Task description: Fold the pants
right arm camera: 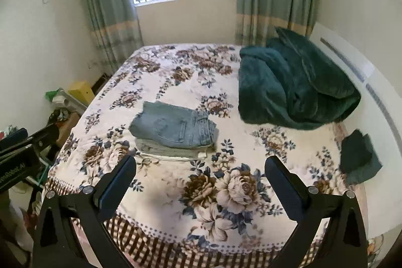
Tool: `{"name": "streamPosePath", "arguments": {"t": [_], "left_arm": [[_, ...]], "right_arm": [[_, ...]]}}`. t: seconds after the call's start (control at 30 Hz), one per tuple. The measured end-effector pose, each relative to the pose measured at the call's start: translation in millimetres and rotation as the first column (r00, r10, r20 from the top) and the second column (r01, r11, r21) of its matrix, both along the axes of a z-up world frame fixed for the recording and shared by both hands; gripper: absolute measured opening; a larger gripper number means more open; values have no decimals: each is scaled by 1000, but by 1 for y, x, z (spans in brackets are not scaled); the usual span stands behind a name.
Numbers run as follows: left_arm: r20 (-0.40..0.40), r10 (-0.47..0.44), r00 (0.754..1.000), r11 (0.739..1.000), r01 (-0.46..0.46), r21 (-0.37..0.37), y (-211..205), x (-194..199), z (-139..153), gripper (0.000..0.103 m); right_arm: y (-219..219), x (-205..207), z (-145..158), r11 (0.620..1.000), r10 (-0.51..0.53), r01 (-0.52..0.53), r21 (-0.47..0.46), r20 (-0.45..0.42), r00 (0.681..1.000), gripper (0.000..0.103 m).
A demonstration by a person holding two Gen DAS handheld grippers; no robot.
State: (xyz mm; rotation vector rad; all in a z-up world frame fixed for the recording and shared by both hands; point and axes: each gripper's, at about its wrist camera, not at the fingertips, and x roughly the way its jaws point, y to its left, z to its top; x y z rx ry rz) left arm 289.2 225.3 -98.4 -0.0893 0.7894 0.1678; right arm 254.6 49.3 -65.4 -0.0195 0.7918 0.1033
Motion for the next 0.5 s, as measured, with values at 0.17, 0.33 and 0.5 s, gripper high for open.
{"name": "streamPosePath", "arguments": {"t": [0.17,0.33,0.5], "left_arm": [[36,-17,999,1000,17,16,-4,-40,34,94],[53,-45,998,999,44,16,-2,-63,54,94],[82,-67,994,997,65,29,-1,-80,65,94]], "right_arm": [[0,-53,45,1000,6,-6,4,41,999,103],[6,-89,81,1000,1,-1,6,88,996,103],[12,-108,100,1000,-3,2,6,107,994,103]]}}
